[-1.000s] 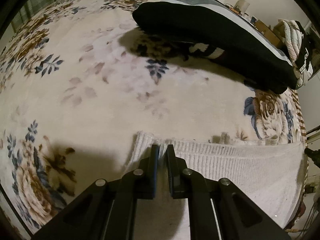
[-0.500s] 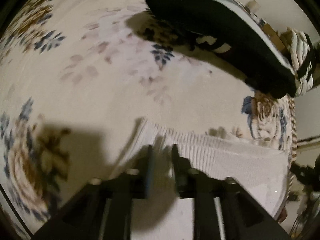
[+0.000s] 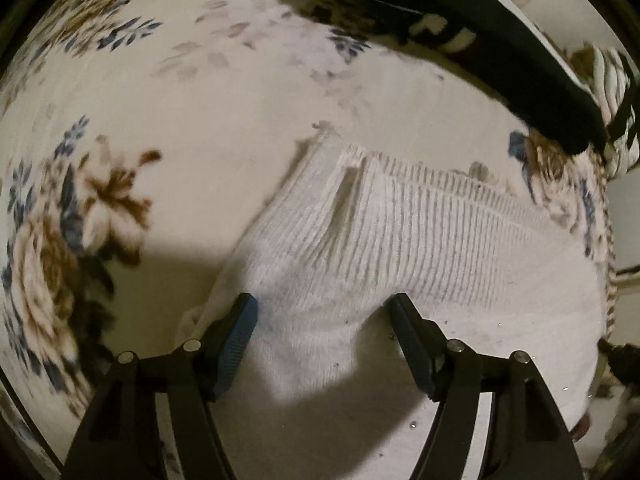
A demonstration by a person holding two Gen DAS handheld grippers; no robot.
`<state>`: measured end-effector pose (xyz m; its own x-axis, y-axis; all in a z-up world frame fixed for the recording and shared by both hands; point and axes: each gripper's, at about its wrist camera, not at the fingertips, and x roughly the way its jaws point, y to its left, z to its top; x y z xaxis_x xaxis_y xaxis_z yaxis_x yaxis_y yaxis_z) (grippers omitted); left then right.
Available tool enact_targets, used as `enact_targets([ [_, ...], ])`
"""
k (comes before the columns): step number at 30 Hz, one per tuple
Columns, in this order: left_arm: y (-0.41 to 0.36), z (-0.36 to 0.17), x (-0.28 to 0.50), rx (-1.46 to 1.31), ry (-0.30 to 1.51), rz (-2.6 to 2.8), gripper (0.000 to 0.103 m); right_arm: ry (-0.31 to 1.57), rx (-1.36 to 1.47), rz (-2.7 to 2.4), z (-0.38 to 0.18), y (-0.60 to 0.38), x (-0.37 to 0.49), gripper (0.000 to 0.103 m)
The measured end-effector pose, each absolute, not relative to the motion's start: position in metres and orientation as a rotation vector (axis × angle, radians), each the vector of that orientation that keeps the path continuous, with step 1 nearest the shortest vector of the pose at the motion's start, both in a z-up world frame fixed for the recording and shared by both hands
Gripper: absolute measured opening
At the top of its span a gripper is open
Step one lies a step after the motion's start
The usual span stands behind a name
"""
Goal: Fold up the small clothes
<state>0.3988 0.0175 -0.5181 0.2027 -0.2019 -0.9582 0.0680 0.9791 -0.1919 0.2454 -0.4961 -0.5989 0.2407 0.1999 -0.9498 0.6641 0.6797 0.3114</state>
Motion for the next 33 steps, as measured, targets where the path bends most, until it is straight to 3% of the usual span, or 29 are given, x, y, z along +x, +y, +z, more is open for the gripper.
enact_targets([
  [4, 0.014, -0.507, 0.397, -0.101, 1.357, -0.197, 0.068, 1.346, 0.816, -0.328, -0.602, -0.491, 0.250, 0.010],
  [6, 0.016, -0.492, 0.389, -0.128, 1.340, -0.202, 0.068, 1.347, 0.860, -0.290, -0.596, -0.489, 0.249, 0.020],
  [8, 0.022, -0.475, 0.374, -0.156, 1.318, -0.198, 0.068, 1.323, 0.911, -0.287, -0.585, -0.495, 0.236, 0.045],
  [9, 0.025, -0.467, 0.364, -0.168, 1.306, -0.192, 0.068, 1.291, 0.941, -0.297, -0.576, -0.495, 0.221, 0.051],
  [10, 0.029, -0.462, 0.353, -0.179, 1.302, -0.185, 0.078, 1.273, 0.963, -0.303, -0.571, -0.494, 0.209, 0.060],
  [12, 0.036, -0.455, 0.326, -0.223, 1.319, -0.177, 0.093, 1.246, 1.033, -0.327, -0.565, -0.491, 0.178, 0.068],
  [15, 0.044, -0.461, 0.288, -0.329, 1.369, -0.135, 0.094, 1.241, 1.127, -0.331, -0.572, -0.478, 0.140, 0.074],
  [17, 0.053, -0.470, 0.265, -0.415, 1.390, -0.110, 0.094, 1.240, 1.191, -0.304, -0.586, -0.464, 0.120, 0.084],
  [19, 0.055, -0.481, 0.247, -0.497, 1.404, -0.096, 0.094, 1.222, 1.260, -0.273, -0.605, -0.450, 0.106, 0.089],
  [25, 0.071, -0.524, 0.237, -0.737, 1.364, -0.018, 0.094, 1.121, 1.429, -0.194, -0.666, -0.432, 0.113, 0.090],
  [33, 0.064, -0.528, 0.247, -0.729, 1.361, 0.035, 0.094, 0.790, 1.544, -0.193, -0.682, -0.422, 0.134, 0.091],
])
